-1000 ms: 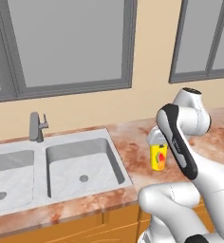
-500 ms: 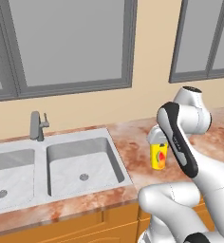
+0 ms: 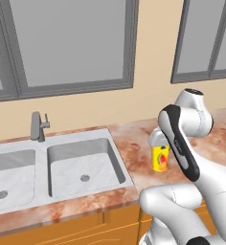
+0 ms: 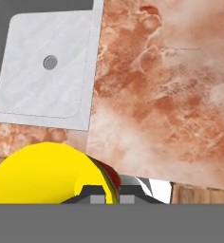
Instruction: Pick the cup and bowl from the counter and place them on the counter next to the sink.
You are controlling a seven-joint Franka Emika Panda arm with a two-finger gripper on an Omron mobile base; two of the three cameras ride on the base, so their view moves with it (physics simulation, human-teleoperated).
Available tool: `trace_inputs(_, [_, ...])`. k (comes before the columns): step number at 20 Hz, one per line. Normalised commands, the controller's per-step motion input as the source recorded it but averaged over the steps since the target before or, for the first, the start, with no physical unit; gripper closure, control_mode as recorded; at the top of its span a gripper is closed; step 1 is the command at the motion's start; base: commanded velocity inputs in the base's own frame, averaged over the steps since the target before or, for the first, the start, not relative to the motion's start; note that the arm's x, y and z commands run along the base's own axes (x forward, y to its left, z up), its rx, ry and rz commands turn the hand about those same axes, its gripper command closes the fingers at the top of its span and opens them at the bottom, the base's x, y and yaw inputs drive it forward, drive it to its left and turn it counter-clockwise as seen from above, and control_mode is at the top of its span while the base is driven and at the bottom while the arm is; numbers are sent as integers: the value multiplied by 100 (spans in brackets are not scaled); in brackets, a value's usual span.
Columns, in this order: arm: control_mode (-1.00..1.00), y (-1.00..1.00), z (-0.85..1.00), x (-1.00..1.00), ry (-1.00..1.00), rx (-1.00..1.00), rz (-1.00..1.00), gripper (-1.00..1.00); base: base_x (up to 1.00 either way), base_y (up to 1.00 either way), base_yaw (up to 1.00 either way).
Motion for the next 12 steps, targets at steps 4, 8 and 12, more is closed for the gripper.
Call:
trace_inputs(4, [-100, 3, -34, 13, 0, 3, 0, 100, 0, 0, 0])
trace_inputs(8, [-100, 0, -22, 12, -2, 6, 0, 100, 0, 0, 0])
trace_inputs(12, [-100, 0, -13, 22, -1, 1, 0, 100, 0, 0, 0])
